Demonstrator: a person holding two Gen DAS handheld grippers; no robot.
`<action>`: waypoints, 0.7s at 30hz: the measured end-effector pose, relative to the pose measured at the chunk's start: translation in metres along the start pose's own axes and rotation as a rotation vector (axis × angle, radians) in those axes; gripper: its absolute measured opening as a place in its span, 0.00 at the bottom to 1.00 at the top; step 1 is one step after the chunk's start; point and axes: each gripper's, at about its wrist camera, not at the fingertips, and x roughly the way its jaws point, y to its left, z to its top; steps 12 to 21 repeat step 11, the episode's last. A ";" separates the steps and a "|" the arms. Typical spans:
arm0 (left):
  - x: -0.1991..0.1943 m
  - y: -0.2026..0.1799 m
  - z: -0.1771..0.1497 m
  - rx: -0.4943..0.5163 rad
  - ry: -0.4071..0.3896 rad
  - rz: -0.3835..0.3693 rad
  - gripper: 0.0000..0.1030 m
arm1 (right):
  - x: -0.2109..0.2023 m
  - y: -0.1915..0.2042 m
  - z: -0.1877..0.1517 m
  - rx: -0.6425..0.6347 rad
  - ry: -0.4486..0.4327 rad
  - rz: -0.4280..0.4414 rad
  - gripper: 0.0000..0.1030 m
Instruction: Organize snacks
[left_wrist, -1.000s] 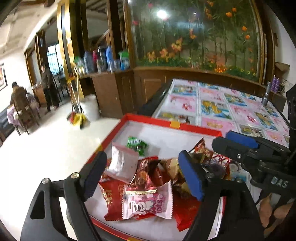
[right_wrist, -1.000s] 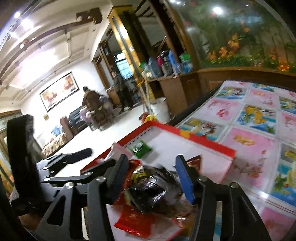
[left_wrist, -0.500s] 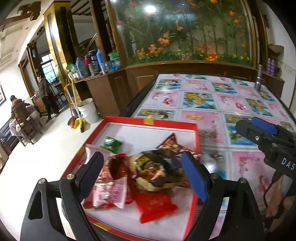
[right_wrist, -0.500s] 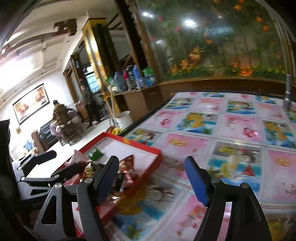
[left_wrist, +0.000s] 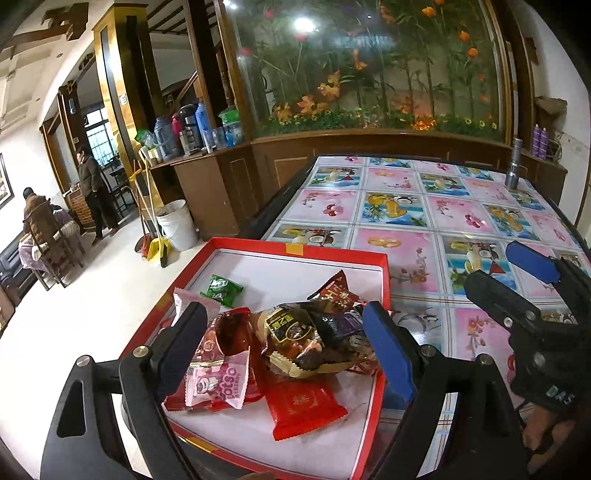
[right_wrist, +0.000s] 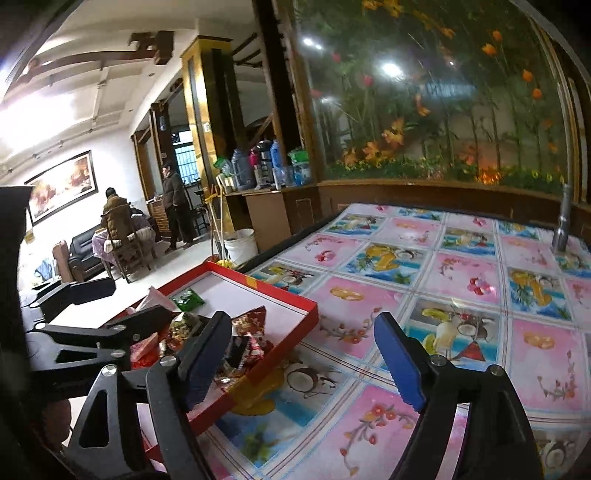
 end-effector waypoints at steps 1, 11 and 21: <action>0.001 0.002 -0.001 -0.002 0.000 -0.001 0.84 | -0.001 0.002 -0.001 -0.002 -0.003 0.003 0.81; -0.001 0.024 -0.007 -0.068 -0.029 -0.017 0.85 | 0.008 0.036 -0.007 -0.074 0.026 0.058 0.81; -0.001 0.024 -0.007 -0.068 -0.029 -0.017 0.85 | 0.008 0.036 -0.007 -0.074 0.026 0.058 0.81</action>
